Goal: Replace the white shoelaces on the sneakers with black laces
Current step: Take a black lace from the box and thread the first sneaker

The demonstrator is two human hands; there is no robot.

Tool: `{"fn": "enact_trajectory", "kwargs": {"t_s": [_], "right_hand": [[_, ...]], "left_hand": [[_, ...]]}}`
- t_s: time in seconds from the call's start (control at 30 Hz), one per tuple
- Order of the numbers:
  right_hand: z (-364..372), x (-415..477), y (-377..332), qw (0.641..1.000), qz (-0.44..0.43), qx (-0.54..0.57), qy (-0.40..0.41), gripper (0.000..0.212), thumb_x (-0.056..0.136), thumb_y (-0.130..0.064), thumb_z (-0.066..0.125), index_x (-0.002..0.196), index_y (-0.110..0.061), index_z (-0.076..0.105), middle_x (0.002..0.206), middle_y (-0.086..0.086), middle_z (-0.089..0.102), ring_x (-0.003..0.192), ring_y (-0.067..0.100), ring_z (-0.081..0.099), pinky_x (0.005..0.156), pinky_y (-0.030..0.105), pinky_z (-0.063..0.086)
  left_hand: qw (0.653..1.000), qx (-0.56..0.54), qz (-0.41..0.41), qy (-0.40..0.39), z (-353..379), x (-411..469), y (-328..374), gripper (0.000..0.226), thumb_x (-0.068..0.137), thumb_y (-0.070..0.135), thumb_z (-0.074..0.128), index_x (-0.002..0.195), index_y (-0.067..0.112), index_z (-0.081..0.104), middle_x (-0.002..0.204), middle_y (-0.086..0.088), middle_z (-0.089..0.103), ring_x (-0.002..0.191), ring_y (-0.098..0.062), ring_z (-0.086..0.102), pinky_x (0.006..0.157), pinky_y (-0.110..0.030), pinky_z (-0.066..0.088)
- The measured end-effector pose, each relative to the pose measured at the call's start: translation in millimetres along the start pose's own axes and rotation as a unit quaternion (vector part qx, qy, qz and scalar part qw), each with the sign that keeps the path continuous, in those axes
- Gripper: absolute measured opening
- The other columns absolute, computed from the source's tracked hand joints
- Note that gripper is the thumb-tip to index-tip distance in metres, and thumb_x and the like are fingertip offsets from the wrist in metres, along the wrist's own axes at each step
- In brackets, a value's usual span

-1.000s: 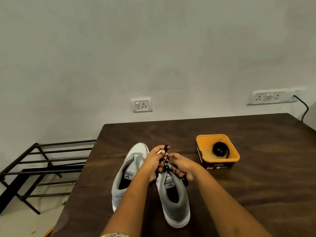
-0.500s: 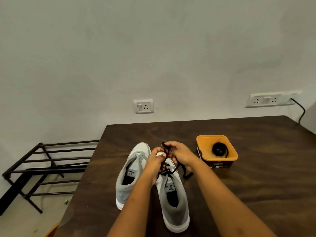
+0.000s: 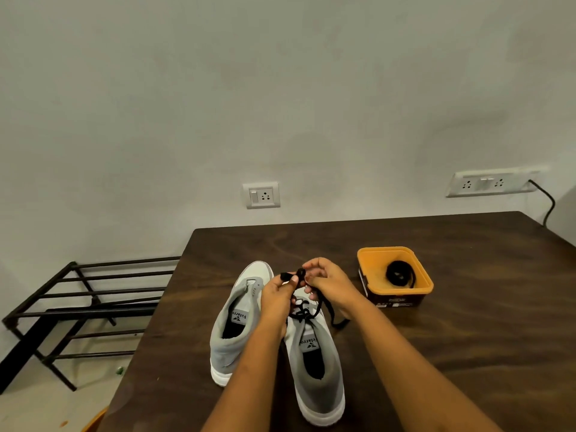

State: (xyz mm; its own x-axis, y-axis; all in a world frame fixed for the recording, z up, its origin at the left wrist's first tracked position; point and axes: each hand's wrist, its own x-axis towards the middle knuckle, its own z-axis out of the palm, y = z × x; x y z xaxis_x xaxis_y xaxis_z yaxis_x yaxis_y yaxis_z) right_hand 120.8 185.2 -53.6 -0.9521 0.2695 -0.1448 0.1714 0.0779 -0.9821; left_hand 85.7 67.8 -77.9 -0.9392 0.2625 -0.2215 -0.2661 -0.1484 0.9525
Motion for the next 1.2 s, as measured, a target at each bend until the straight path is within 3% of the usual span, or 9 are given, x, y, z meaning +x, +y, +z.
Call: {"fn": "enact_trajectory", "kwargs": {"t_s": [0.1,0.27,0.37,0.6,0.73,0.87,1.03,1.13,1.2], "right_hand": [[1.4,-7.0,1.6,0.995,-0.051,-0.073,0.038,0.043,0.083,-0.002,0.068,0.116,-0.021,0.048,0.094,0.011,0.066,0.074,0.017,0.066,0.061,0.022,0.055],[9.2,-7.3,9.1,0.96,-0.145,-0.233,0.06,0.03,0.084,0.002,0.065,0.109,-0.013,0.068,0.108,0.002,0.063,0.094,0.008,0.06,0.079,0.006,0.045],[11.4,-8.9,12.5,0.948,-0.133,-0.281,0.065,0.032,0.088,0.0,0.059,0.116,-0.013,0.068,0.113,0.004,0.063,0.106,0.015,0.059,0.088,0.015,0.044],[6.8,0.7,13.3,0.95,-0.057,-0.303,0.049,0.027,0.085,0.007,0.047,0.086,-0.005,0.072,0.105,0.013,0.06,0.097,0.021,0.056,0.073,0.02,0.037],[5.3,1.8,12.2,0.973,-0.03,-0.227,0.04,0.039,0.083,0.006,0.049,0.057,-0.02,0.059,0.074,0.006,0.059,0.071,0.016,0.051,0.065,0.03,0.037],[4.0,-0.1,17.6,0.987,-0.056,-0.148,0.02,0.017,0.079,-0.005,0.072,0.072,-0.018,0.063,0.082,0.002,0.064,0.079,0.011,0.059,0.074,0.032,0.049],[3.6,-2.2,16.4,0.978,-0.125,-0.163,0.017,0.022,0.078,0.0,0.073,0.098,-0.007,0.065,0.074,-0.01,0.054,0.058,-0.01,0.052,0.061,0.009,0.04],[1.2,-3.3,19.3,0.956,-0.19,-0.22,0.035,0.045,0.076,-0.002,0.074,0.115,-0.023,0.063,0.102,-0.006,0.051,0.076,-0.002,0.051,0.072,0.006,0.042],[-0.6,-2.1,22.6,0.931,-0.223,-0.287,0.028,0.031,0.08,-0.009,0.072,0.106,-0.025,0.068,0.106,-0.012,0.047,0.095,0.0,0.05,0.082,0.007,0.04]], "left_hand": [[0.997,0.023,0.012,0.075,2.9,7.5,-7.0,0.01,0.089,0.009,0.062,0.08,0.013,0.064,0.072,-0.005,0.065,0.052,-0.011,0.05,0.05,-0.022,0.04],[0.989,0.072,0.054,0.119,2.9,10.7,-8.9,0.007,0.083,0.01,0.07,0.077,0.011,0.065,0.08,-0.011,0.071,0.075,-0.024,0.067,0.07,-0.036,0.055],[0.982,0.121,0.096,0.106,1.8,8.3,-6.1,0.01,0.081,0.01,0.071,0.074,0.012,0.064,0.077,-0.009,0.07,0.077,-0.023,0.068,0.072,-0.036,0.056],[0.979,0.172,0.101,0.038,0.7,8.8,-6.2,0.022,0.085,0.017,0.068,0.067,0.017,0.056,0.067,-0.003,0.065,0.063,-0.018,0.059,0.065,-0.038,0.049],[0.984,0.162,0.076,0.013,0.3,9.9,0.6,0.023,0.092,0.019,0.06,0.071,0.016,0.053,0.065,-0.001,0.059,0.056,-0.014,0.047,0.057,-0.029,0.041],[0.985,0.174,0.019,0.004,-4.4,14.9,2.8,0.024,0.093,0.018,0.058,0.069,0.016,0.055,0.064,-0.003,0.058,0.056,-0.015,0.05,0.054,-0.026,0.04],[0.977,0.202,-0.058,-0.042,-7.1,13.2,4.1,0.031,0.097,0.004,0.04,0.072,0.012,0.055,0.056,-0.002,0.05,0.037,-0.004,0.04,0.041,-0.018,0.03],[0.973,0.21,-0.071,-0.059,-7.1,11.3,7.0,0.033,0.098,0.003,0.036,0.071,0.011,0.053,0.056,-0.003,0.047,0.042,-0.008,0.038,0.041,-0.017,0.029],[0.972,0.209,-0.079,-0.07,-7.2,10.5,8.3,0.032,0.098,0.004,0.036,0.073,0.011,0.053,0.058,-0.003,0.047,0.047,-0.01,0.038,0.042,-0.018,0.03]]}}
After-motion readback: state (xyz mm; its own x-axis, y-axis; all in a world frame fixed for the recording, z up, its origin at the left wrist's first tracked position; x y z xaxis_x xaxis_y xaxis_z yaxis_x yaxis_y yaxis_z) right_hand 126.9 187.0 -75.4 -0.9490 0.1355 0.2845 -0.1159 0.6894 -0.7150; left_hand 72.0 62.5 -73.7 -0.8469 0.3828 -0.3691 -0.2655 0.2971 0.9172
